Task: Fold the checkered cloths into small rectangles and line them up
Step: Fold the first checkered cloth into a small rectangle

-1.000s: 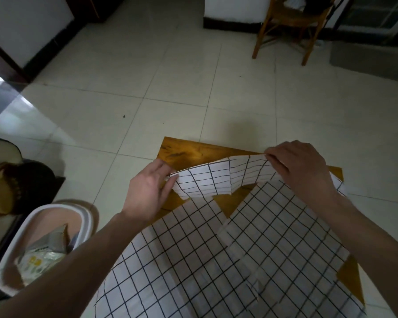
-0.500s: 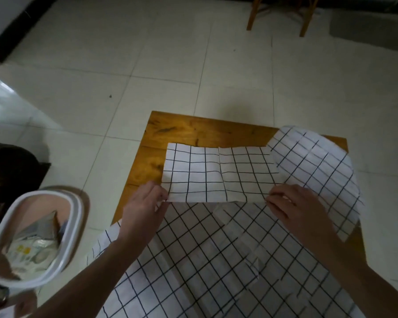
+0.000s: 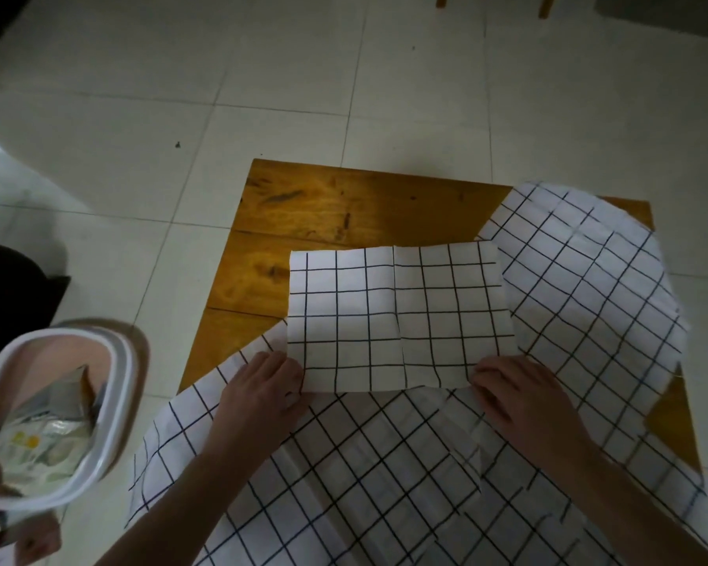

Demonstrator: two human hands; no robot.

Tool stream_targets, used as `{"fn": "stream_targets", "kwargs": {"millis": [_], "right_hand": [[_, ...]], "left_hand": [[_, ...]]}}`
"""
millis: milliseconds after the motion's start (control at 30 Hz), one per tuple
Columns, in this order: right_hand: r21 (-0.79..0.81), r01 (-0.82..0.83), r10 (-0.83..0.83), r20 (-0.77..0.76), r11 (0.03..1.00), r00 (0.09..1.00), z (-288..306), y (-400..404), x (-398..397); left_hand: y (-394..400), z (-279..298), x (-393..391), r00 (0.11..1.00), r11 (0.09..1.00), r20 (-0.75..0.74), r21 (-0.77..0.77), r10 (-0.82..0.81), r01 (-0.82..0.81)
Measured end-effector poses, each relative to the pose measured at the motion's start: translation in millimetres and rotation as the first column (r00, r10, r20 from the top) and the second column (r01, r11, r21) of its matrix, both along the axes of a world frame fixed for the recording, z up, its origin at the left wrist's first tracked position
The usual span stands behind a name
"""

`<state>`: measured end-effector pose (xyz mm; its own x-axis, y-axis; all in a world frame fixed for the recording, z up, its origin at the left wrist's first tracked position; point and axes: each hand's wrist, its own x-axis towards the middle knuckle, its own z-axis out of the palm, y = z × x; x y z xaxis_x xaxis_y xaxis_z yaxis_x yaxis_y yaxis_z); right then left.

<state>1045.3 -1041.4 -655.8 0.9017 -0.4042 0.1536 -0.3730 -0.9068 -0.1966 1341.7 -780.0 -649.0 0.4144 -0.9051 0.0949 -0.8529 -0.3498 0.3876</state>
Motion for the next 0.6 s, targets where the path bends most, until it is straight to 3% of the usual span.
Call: {"fn": "stream_targets", "kwargs": {"millis": [133, 233, 367, 600], "right_hand": [[0.037, 0.117, -0.118, 0.013, 0.992, 0.993, 8.3, 22.1, 2.9], [0.077, 0.093, -0.094, 0.014, 0.993, 0.995, 18.0, 56.6, 21.8], [0.068, -0.044, 0.053, -0.14, 0.997, 0.989, 8.4, 93.8, 41.8], [0.103, -0.01, 0.04, -0.299, 0.995, 0.953, -7.9, 94.0, 35.9]], "left_hand": [[-1.9, 10.3, -22.2, 0.998, 0.999, 0.054, 0.043, -0.014, 0.012], [-14.4, 8.7, -65.7, 0.997, 0.996, 0.048, 0.059, -0.066, 0.063], [-33.5, -0.2, -106.8, 0.992, 0.984, 0.033, 0.136, -0.122, 0.117], [-24.2, -22.2, -107.9, 0.994, 0.959, 0.023, 0.264, -0.107, 0.097]]}}
